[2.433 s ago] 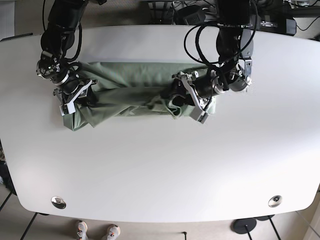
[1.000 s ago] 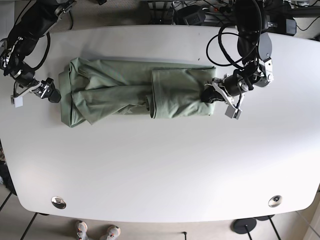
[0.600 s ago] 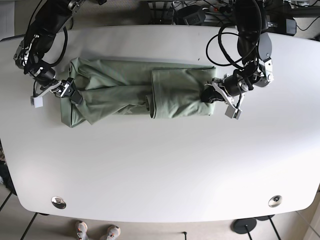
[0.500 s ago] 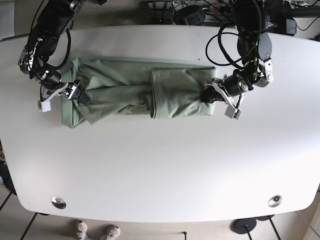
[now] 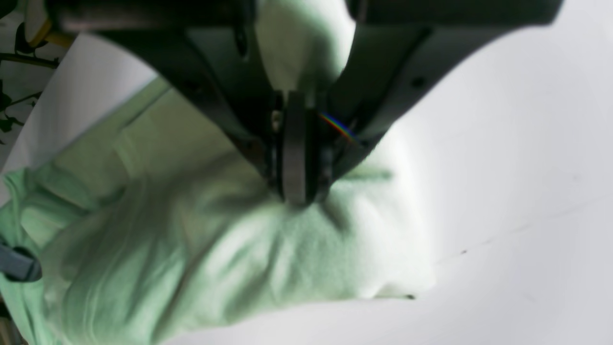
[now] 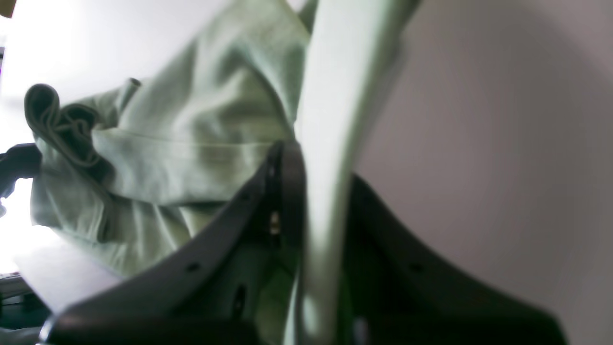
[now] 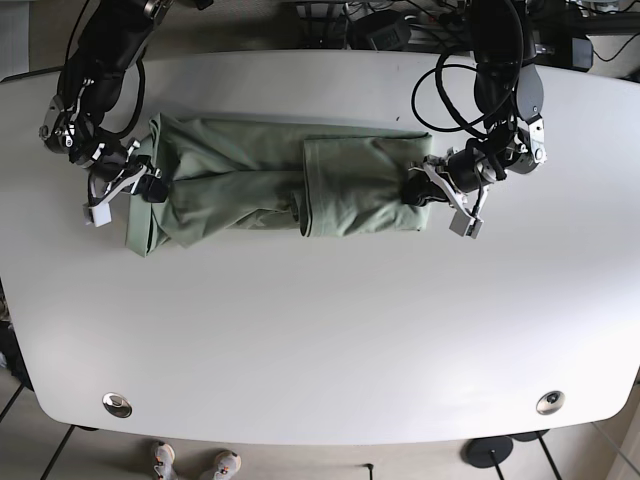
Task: Fold the T-shirt properly
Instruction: 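Reposition the right gripper onto the strip's other end, then fold the strip in half, bringing both grippers toward each other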
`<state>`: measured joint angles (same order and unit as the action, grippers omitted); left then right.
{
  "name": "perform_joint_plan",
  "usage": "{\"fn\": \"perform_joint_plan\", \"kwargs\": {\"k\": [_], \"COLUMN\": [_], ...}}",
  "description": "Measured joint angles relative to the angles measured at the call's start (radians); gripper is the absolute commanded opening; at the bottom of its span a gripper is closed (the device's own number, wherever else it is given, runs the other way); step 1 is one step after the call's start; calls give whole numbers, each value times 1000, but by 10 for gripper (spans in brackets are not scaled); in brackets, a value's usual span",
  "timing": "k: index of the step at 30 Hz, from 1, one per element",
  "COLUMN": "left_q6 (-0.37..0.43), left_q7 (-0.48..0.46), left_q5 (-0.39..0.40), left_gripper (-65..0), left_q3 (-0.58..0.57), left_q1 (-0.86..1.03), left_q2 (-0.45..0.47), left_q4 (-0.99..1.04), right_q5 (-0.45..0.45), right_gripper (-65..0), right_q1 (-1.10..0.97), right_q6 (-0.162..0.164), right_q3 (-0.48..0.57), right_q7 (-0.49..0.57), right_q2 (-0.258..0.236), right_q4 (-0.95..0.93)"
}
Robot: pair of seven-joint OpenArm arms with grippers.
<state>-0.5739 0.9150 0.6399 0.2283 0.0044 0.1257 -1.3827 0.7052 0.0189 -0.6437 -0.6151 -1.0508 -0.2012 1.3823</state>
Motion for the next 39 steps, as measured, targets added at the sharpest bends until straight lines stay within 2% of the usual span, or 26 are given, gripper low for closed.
{"fn": "perform_joint_plan", "kwargs": {"k": [2,3,4,5,9,11,13,16,20,23,26,29,34,39], "left_q6": [0,0,0,1,1,0,0,-4,-4,-5,-5,-7,-7,-7], "left_q7": [0,0,0,-1,-10,-24,-32,-42,-42,-42,-29,-27,-27,-28], "left_q5": [-1,0,0,2,4,18,28,39,42,42,40,39,39,39], "left_gripper": [-638,-638,-638,-636,-635,-635,-635,-635,-633,-633,-633,-633,-633,-633], "left_q3": [0,0,0,0,-15,-34,-32,-32,-35,-35,-35,-35,-35,-35], "left_q1": [-2,-2,-2,-2,-4,-8,-11,-16,-16,-16,-26,-27,-26,-26], "left_q2": [0,-1,-1,-1,-9,-20,-39,-61,-67,-67,-66,-67,-67,-67], "left_q4": [1,3,4,8,17,45,68,93,95,95,96,97,97,97], "right_q5": [5,4,2,5,1,15,90,183,179,158,16,-32,-96,-96], "right_gripper": [-633,-633,-633,-633,-633,-633,-633,-633,-633,-631,-631,-631,-631,-629], "right_q1": [-26,-45,-68,-90,-121,-121,-125,-145,-169,-166,-119,-90,-77,-72], "right_q6": [9,23,53,63,63,63,68,68,67,66,67,68,76,76], "right_q3": [-1,0,3,4,39,86,111,179,335,450,593,697,753,803], "right_q7": [1,0,-6,-13,-101,-162,-195,-187,-190,-95,-21,72,159,236], "right_q2": [14,26,34,39,78,142,167,193,247,259,253,250,235,238], "right_q4": [102,159,215,272,508,616,621,622,622,618,555,462,314,241]}}
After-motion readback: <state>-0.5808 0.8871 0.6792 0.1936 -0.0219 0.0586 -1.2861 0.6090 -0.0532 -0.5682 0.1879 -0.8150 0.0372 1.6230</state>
